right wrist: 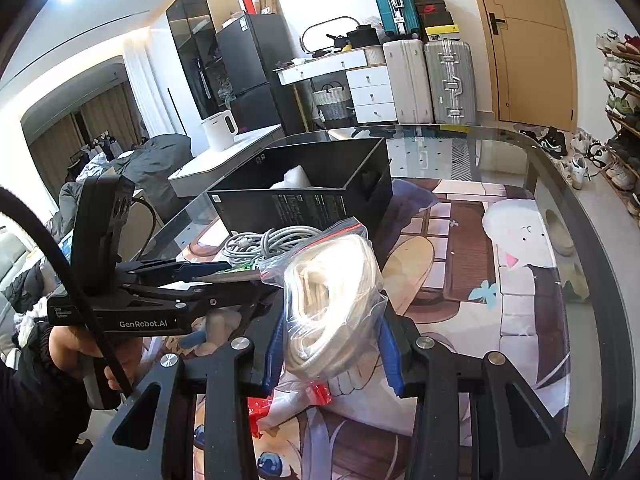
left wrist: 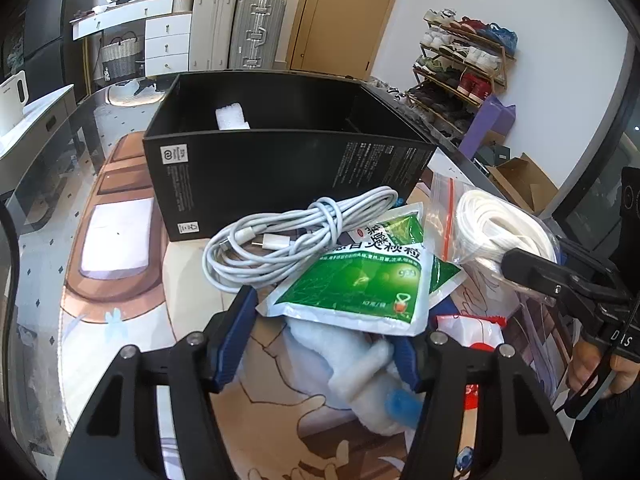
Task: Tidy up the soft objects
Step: 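Grasp the white printed packet with the left gripper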
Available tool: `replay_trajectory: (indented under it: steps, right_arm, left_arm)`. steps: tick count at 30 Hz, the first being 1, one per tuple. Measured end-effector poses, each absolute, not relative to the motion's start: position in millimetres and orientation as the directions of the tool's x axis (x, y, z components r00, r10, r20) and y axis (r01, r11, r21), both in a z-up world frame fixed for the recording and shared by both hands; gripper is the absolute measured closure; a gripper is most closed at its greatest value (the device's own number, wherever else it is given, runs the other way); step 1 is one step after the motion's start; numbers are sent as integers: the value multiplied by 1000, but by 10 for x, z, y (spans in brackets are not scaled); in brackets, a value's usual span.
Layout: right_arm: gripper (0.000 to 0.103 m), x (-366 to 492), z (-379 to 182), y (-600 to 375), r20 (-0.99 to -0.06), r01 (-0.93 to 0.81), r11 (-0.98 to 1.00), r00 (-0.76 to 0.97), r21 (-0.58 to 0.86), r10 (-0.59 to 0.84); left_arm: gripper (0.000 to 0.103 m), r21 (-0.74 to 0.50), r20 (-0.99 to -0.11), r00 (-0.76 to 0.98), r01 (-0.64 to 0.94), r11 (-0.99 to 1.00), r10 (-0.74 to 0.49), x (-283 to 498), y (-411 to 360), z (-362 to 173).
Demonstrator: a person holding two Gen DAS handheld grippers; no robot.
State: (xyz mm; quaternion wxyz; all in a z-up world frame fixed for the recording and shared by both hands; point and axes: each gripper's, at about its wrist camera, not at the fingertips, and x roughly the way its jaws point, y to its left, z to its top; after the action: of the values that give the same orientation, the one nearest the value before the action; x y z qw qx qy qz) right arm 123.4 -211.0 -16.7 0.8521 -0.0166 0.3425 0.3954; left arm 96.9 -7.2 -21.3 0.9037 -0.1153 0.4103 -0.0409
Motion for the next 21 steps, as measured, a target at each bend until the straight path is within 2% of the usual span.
replay_trajectory:
  steps: [6,10,15,18,20,21]
  right_arm:
    - [63,1232,-166,-2105,-598,-683,688,452,245,662]
    - [63,1238,-161,-2115,-597,-681,689,452,249,663]
    - [63,1232,-158,-2126,-596,-680,690,454,248,662]
    - [63,1245,-156,-2142,-594,-678,692,457,249,662]
    - [63,1253,-155,-2156,-593,-674,695,460,251,661]
    - [63,1253,-152,-2164,-592,-672,696,461,252,661]
  left_arm:
    - [40,-226,-729,668,-29,974,-149,908,-82,-183]
    - [32,-191,-713,691,-26,981,-120,871,-118,-106]
    - [33,-131,-695,712,12,991,-100,878,-192,-63]
    - [49,-111,-688,719,26,993,-96,887,-222,-59]
    - [68,-101,-682,725,35,994,-94,894,-229,-51]
    - [72,-108,-684,722,43,993,-106,904,-222,-53]
